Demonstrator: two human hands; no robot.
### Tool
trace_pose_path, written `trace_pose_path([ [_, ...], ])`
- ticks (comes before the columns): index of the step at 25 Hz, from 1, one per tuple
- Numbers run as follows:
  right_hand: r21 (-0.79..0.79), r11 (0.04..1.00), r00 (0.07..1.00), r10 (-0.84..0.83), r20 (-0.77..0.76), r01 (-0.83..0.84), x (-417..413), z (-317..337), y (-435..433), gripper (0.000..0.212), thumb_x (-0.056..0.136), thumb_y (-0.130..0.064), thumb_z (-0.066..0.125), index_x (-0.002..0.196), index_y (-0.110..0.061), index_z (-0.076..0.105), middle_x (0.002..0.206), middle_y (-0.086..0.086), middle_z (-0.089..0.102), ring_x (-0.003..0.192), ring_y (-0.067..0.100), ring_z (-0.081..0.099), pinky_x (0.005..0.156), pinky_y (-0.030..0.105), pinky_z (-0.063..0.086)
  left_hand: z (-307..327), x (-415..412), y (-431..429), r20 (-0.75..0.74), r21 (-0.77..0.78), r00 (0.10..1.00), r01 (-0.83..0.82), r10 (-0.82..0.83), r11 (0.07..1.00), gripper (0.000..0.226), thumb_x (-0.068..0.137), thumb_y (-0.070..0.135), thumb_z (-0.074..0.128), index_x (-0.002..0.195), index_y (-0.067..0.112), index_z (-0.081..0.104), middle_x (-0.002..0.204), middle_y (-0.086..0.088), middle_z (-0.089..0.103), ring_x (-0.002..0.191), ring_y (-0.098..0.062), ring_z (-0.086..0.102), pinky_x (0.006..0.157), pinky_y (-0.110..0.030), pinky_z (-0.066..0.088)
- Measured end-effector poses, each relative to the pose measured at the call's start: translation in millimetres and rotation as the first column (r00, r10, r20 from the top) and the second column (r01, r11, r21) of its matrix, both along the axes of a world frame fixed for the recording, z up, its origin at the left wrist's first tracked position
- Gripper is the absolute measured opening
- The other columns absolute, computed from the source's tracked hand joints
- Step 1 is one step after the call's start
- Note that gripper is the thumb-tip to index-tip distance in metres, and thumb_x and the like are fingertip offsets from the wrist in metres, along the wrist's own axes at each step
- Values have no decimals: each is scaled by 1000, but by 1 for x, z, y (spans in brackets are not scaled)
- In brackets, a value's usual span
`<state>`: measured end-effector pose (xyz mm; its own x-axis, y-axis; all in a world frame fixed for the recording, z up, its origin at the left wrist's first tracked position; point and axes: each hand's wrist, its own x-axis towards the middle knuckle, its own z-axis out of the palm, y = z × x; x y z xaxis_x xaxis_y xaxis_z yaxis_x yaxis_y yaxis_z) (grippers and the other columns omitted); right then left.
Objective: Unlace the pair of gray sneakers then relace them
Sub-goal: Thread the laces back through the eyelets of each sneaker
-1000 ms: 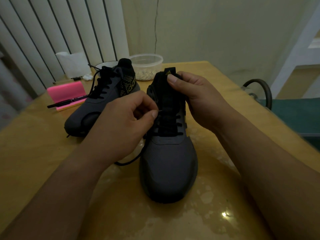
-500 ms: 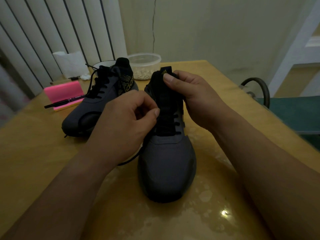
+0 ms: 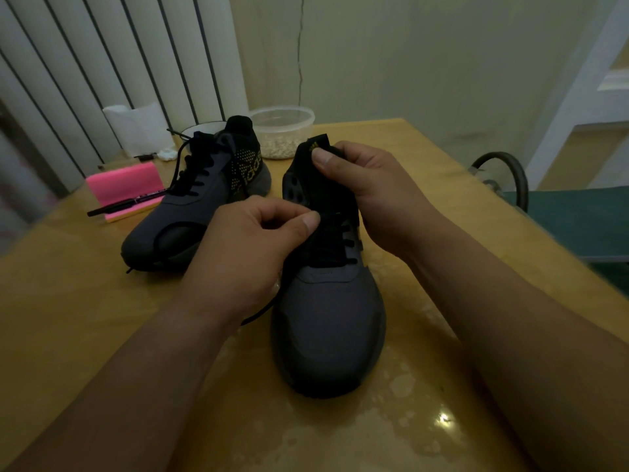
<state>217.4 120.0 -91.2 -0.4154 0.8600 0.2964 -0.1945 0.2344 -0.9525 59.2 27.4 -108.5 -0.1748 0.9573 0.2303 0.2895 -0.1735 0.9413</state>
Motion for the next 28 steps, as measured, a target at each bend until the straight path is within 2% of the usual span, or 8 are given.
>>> trace_pose_path([
  [2,23,1000,998,1,55,-2,-1,-1,-1,14,105,-15,59,102,-5,69,90,5,72,87,16,69,76,24,57,-3,4,2,44,-26,999,4,-2,1000,7,95,26,76,97,20,81,93,3,80,91,-10,77,77,-21,58],
  [4,64,998,987,-39,157,29,4,7,0,21,106,-25,59,113,-8,68,103,4,73,95,12,70,85,23,57,-5,7,4,59,-31,998,-12,14,999,8,95,26,77,96,19,80,93,1,80,91,-13,77,82,-31,60],
  [6,176,972,940,-203,274,159,23,21,-2,26,106,-37,58,123,-17,63,114,-4,70,105,4,67,98,28,55,-5,7,3,63,-41,998,-15,18,999,8,94,27,77,96,20,81,94,1,80,92,-13,77,88,-37,62],
  [8,328,918,863,-342,371,223,45,28,-12,17,103,-35,62,113,-21,64,103,-6,68,95,9,66,89,32,56,-4,5,3,60,-50,998,-17,20,999,8,94,28,77,95,21,81,96,2,80,94,-13,76,90,-38,61],
  [11,312,948,818,-224,530,58,55,11,-41,6,97,-28,69,99,-22,70,88,-2,71,84,18,67,75,34,57,-2,4,3,86,-51,996,-2,6,999,8,95,25,76,96,19,80,92,1,80,91,-13,77,87,-36,62],
  [18,308,938,844,-292,451,160,39,-7,-45,10,92,-27,78,96,-21,73,81,-2,72,74,9,67,66,23,57,-2,1,2,105,-32,994,25,-21,999,9,97,20,74,98,13,79,90,-2,80,87,-12,77,72,-18,58],
  [24,265,952,845,-264,465,152,33,-4,-44,13,100,-26,67,97,-14,71,85,3,73,73,13,67,61,20,54,-1,-3,3,70,-20,995,80,-78,997,9,98,23,72,98,16,79,91,1,80,90,-10,76,77,-19,57],
  [28,158,975,875,-212,436,157,37,-9,-43,20,107,-24,55,101,-9,67,90,7,71,78,14,66,65,25,55,4,-8,1,-94,8,994,59,-58,998,9,101,30,68,98,23,73,92,2,75,88,-11,72,74,-20,57],
])
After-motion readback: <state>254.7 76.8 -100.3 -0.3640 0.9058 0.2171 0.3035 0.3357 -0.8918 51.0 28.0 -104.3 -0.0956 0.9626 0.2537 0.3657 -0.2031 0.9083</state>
